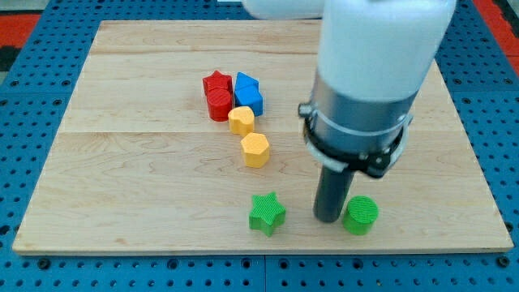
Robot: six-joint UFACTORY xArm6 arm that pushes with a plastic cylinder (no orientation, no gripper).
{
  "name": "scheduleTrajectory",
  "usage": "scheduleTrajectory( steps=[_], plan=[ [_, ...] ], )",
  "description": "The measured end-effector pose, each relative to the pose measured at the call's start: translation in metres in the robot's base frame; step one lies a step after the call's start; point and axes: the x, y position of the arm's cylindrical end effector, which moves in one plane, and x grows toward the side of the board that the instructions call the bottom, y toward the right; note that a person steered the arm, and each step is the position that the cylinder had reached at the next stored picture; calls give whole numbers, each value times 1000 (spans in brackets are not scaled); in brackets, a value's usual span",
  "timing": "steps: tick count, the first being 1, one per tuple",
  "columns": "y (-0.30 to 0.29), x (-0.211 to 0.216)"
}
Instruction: Slide the green circle towards the bottom right
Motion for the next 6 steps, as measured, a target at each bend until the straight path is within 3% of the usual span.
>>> scheduleTrajectory(
  steps=[1, 4, 6],
  plan=[
    [24, -4],
    [-4, 20],
    [32, 33]
  ],
)
